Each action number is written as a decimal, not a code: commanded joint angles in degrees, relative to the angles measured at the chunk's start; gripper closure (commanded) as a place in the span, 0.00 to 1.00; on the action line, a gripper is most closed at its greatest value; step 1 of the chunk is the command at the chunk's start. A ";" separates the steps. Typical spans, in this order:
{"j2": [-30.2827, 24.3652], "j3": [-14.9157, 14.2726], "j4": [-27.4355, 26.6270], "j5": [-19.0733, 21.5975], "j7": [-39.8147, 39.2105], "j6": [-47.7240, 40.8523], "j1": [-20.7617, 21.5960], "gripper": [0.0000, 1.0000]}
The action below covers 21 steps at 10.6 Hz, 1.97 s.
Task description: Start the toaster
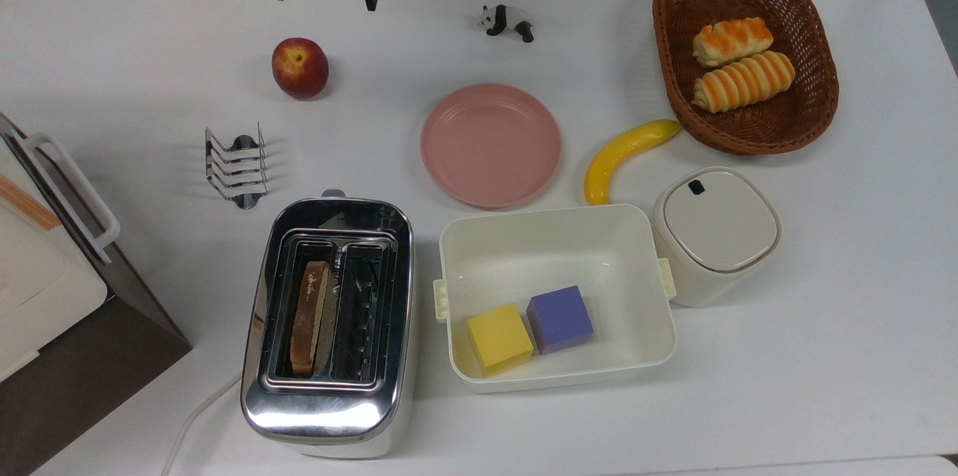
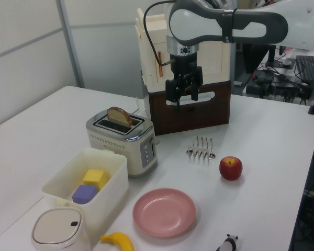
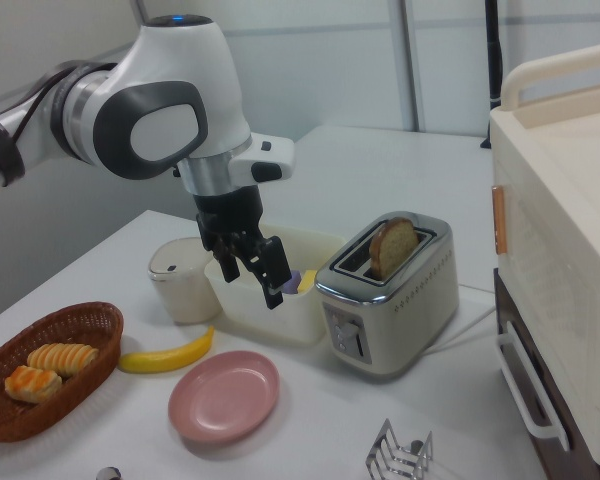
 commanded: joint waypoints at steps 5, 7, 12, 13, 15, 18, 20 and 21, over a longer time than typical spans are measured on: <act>-1.89 0.51 -2.14 -0.95 -0.55 -0.27 -0.14 0.00; -1.80 0.51 -2.14 -0.95 -0.55 -0.19 -0.05 0.00; -1.54 0.69 -2.22 -0.87 -0.46 -0.10 0.03 0.00; -1.54 0.69 -2.22 -0.87 -0.46 -0.10 0.03 0.00; -1.28 0.69 -2.14 -0.95 -0.46 0.16 0.03 0.00; -0.66 0.69 -1.87 -0.95 -0.55 0.60 0.30 0.00; -0.57 0.43 -2.05 -0.87 -1.24 3.05 0.12 0.35; -0.57 0.42 -2.14 -0.87 -2.21 3.67 0.03 0.74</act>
